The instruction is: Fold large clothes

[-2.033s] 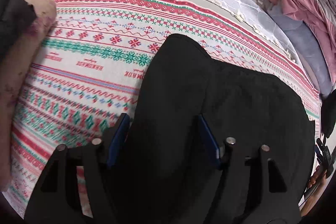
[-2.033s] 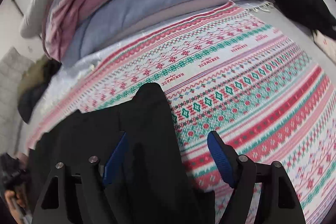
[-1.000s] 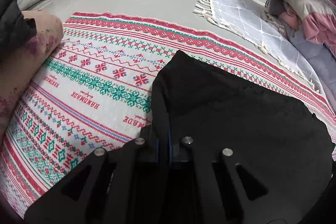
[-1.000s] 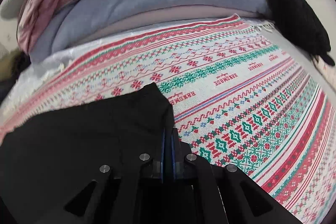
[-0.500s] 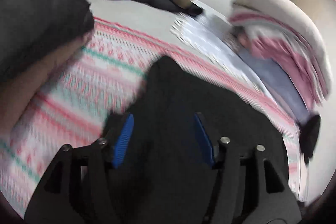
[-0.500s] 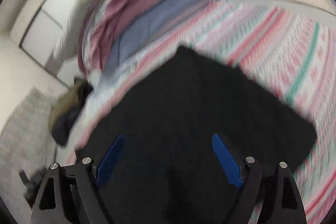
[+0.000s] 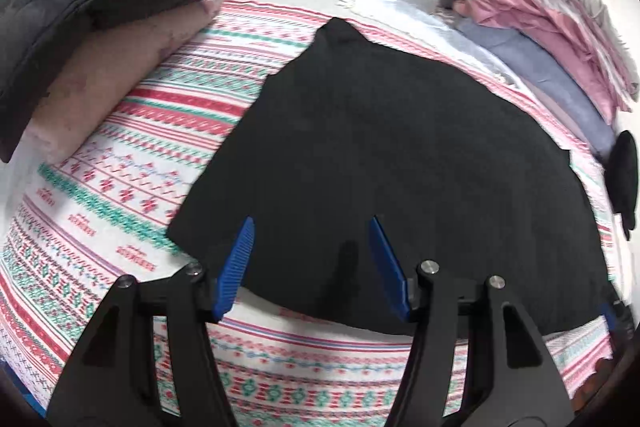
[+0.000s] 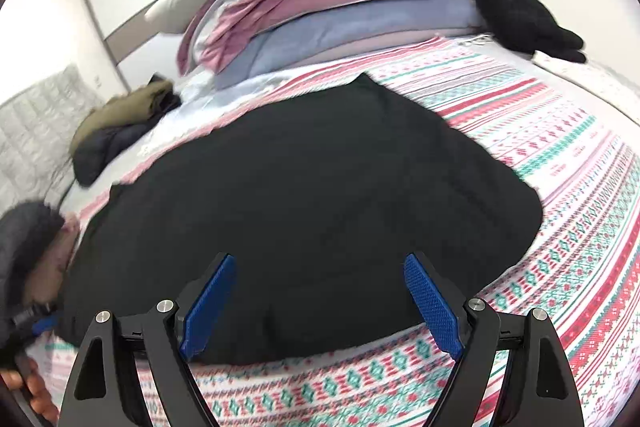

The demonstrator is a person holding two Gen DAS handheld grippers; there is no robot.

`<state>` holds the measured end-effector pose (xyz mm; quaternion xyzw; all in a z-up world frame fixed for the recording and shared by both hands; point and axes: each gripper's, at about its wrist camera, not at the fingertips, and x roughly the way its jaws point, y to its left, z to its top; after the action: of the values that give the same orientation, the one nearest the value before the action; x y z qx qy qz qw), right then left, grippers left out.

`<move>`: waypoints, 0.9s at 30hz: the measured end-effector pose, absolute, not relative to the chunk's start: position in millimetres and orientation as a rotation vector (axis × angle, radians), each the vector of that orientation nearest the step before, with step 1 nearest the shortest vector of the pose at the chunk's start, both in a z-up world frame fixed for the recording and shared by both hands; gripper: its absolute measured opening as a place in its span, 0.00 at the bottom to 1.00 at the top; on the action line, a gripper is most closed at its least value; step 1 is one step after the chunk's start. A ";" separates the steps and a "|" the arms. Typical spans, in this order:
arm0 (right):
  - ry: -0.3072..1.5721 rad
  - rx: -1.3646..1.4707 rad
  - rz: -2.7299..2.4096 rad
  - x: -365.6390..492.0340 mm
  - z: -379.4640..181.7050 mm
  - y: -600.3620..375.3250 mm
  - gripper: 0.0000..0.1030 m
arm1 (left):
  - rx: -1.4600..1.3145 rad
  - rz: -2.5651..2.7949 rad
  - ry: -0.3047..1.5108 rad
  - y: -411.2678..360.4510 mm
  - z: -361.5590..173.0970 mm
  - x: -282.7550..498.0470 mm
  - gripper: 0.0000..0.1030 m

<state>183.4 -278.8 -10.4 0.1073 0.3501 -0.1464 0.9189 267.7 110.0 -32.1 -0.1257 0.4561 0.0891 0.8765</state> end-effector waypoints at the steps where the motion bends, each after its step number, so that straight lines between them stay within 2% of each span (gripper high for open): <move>1: 0.714 0.227 -0.309 183.0 -7.9 -285.9 0.85 | -0.255 0.204 0.955 111.7 -36.8 269.3 0.59; 4: 0.742 0.221 -0.368 192.1 -14.6 -309.0 0.85 | -0.239 0.232 0.992 112.4 -56.4 277.9 0.59; 6: 0.859 0.213 -0.387 209.4 -39.5 -323.1 0.85 | -0.230 0.224 1.013 110.4 -65.9 284.0 0.67; 8: 0.888 0.204 -0.377 219.6 -49.5 -327.0 0.86 | -0.227 0.204 1.011 107.8 -65.5 284.7 0.72; 15: 0.893 0.208 -0.350 224.0 -53.7 -330.9 0.87 | -0.271 0.176 1.023 115.4 -65.2 284.2 0.73; 21: 0.815 0.186 -0.356 205.2 -33.9 -330.9 0.84 | -0.293 0.189 0.938 119.9 -34.8 266.0 0.73; 24: 0.777 0.203 -0.391 195.3 -25.1 -341.2 0.84 | -0.329 0.179 1.004 124.0 -50.4 271.5 0.73; 27: 0.842 0.204 -0.402 205.4 -39.9 -349.4 0.85 | -0.333 0.180 1.050 126.1 -70.0 278.1 0.73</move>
<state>205.4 -349.4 -39.9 0.0982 0.4053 -0.1933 0.8881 278.1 126.1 -70.0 -0.1578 0.4980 0.0854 0.8484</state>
